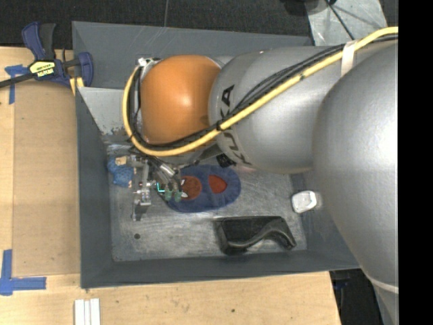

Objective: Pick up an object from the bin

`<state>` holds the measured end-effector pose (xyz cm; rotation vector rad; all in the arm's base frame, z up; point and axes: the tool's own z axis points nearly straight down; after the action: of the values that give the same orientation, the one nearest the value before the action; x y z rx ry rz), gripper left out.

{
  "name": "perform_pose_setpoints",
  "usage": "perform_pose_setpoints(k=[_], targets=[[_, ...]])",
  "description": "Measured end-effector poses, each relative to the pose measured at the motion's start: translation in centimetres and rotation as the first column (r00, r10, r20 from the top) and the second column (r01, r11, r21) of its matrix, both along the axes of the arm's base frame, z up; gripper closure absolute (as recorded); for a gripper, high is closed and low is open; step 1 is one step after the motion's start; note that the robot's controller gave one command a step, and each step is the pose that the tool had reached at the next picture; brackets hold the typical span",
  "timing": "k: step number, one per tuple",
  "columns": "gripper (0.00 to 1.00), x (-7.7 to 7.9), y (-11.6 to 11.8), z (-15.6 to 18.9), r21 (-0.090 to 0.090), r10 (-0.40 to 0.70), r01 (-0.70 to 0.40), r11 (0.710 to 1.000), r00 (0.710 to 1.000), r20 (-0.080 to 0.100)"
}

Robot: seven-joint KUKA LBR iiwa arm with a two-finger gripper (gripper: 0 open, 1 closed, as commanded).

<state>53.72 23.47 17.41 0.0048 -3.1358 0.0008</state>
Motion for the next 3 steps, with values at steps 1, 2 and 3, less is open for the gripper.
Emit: perform_pose_setpoints(k=[1,2,3], targets=[[0.0,8.2,-7.8,-10.3,0.007,0.038,-0.038,0.999,0.999,0.013],[0.0,6.7,-11.7,-9.9,0.006,0.097,-0.098,0.995,0.995,0.018],[0.0,6.9,-11.6,-9.7,0.004,0.095,-0.095,0.995,0.995,0.013]])
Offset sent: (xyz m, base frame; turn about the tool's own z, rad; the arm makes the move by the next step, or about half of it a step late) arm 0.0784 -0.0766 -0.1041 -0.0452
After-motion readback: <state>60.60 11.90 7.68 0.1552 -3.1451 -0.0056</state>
